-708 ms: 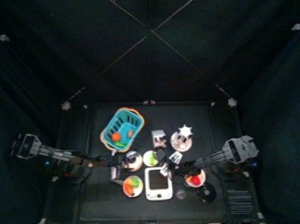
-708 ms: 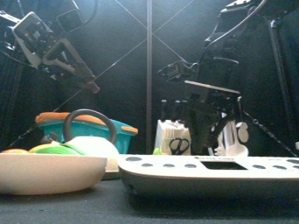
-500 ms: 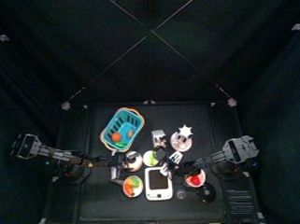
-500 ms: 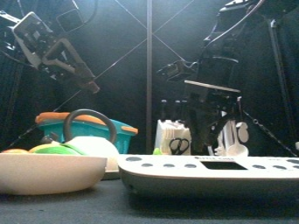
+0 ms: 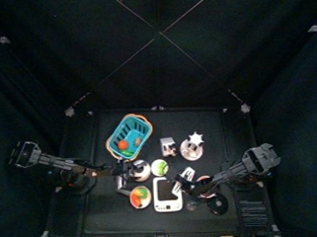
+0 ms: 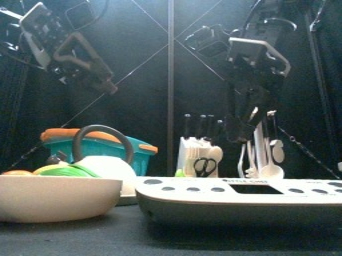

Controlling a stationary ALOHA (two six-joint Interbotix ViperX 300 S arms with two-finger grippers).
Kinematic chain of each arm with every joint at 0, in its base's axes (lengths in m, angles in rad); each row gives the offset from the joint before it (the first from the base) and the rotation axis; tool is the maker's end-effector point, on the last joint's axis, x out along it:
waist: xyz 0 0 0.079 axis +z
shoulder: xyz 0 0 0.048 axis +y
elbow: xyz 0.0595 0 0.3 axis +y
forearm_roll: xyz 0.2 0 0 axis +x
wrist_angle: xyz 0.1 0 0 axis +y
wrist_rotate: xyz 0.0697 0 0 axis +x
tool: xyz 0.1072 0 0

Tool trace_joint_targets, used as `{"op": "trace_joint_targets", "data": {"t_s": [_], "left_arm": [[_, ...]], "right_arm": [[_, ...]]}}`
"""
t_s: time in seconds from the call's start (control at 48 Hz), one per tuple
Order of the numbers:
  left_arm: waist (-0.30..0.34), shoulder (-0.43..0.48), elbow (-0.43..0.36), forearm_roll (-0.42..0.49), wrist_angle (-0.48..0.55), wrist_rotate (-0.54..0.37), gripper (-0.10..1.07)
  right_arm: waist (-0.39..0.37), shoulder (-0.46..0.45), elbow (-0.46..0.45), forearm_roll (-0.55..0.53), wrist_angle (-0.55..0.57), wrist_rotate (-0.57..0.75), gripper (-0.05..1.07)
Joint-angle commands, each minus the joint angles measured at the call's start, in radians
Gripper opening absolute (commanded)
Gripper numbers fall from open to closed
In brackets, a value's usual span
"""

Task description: Grab egg

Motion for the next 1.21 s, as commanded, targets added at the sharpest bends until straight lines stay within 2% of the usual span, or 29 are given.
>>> {"op": "trace_joint_targets", "data": {"t_s": [0.0, 0.083, 0.167, 0.271, 0.375, 0.646, 0.854, 1.042, 1.188], "left_arm": [[0.133, -0.014, -0.052, -0.029, 0.104, 0.003, 0.81], [0.241, 0.002, -0.081, -0.015, 0.221, 0.003, 0.81], [0.319, 0.029, -0.110, 0.034, 0.308, 0.005, 0.81], [0.400, 0.072, -0.140, 0.143, 0.396, 0.005, 0.81], [0.462, 0.103, -0.150, 0.273, 0.425, 0.005, 0.81], [0.518, 0.149, -0.152, 0.629, 0.463, 0.005, 0.82], [0.558, 0.206, -0.155, 0.857, 0.443, 0.003, 0.82], [0.586, 0.291, -0.181, 0.881, 0.457, 0.005, 0.85], [0.584, 0.362, -0.209, 0.884, 0.479, 0.006, 0.96]], "right_arm": [[0.006, -0.025, 0.005, -0.006, 0.003, 0.000, 0.87], [0.006, -0.029, 0.026, -0.006, 0.006, 0.002, 0.87], [0.006, -0.043, 0.049, -0.008, 0.005, 0.011, 0.87], [0.006, -0.080, 0.081, -0.035, -0.005, 0.015, 0.87], [0.006, -0.129, 0.107, -0.078, -0.037, 0.029, 0.87], [0.000, -0.267, 0.247, -0.245, -0.207, 0.239, 0.87], [0.000, -0.311, 0.330, -0.331, -0.282, 0.410, 0.87], [0.002, -0.313, 0.345, -0.344, -0.288, 0.434, 0.87], [0.000, -0.311, 0.353, -0.342, -0.290, 0.434, 0.87]]}}
